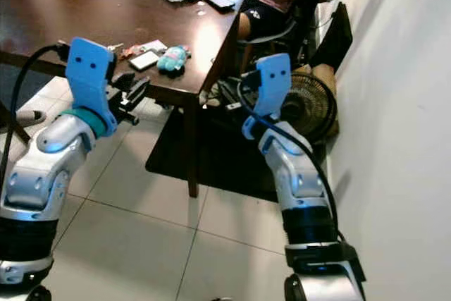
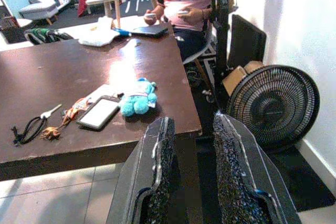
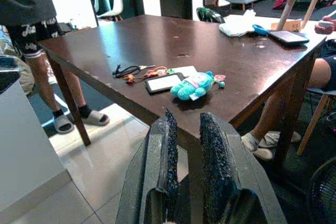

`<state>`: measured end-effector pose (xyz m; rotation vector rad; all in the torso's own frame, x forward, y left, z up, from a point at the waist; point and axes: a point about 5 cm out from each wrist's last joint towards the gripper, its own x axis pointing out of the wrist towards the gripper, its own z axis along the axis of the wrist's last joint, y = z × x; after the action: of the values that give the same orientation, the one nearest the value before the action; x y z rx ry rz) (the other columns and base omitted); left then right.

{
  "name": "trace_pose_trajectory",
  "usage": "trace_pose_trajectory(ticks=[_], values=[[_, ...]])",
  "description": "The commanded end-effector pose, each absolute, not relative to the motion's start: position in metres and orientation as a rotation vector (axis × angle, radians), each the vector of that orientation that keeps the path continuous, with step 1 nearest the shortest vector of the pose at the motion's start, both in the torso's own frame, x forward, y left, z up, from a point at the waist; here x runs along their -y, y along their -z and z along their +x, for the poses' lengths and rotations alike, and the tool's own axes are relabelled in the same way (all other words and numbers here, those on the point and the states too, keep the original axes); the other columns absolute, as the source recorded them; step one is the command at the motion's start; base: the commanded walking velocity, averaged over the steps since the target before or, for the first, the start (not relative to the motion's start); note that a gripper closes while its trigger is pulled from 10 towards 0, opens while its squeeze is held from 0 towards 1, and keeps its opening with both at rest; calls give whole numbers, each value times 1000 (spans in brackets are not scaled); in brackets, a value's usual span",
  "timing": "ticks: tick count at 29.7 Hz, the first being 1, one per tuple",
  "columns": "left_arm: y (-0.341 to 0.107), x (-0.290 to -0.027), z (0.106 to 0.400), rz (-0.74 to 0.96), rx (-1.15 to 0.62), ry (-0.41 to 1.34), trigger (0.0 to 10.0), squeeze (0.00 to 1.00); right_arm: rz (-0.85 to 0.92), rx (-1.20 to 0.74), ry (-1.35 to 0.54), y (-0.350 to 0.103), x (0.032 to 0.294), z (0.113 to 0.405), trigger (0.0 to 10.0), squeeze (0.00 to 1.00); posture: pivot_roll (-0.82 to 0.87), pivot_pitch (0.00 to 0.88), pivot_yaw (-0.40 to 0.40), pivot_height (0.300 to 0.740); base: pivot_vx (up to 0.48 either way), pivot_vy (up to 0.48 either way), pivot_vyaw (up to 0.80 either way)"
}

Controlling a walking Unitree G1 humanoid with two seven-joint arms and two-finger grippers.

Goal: Hang keys on a hook

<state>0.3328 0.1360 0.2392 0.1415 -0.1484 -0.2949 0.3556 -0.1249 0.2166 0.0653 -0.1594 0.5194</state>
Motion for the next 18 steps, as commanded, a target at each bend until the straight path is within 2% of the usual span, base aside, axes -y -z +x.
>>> trace_pose_trajectory(ticks=[1, 18], values=[[-238, -139, 334, 148, 142, 276, 10000, 0, 65, 157, -523, -216, 124, 354, 10000, 0, 85, 0, 65, 740, 292, 0, 0], [-234, -139, 335, 148, 137, 272, 10000, 0, 59, 149, -523, -212, 124, 354, 10000, 0, 82, 0, 67, 740, 298, 0, 0]])
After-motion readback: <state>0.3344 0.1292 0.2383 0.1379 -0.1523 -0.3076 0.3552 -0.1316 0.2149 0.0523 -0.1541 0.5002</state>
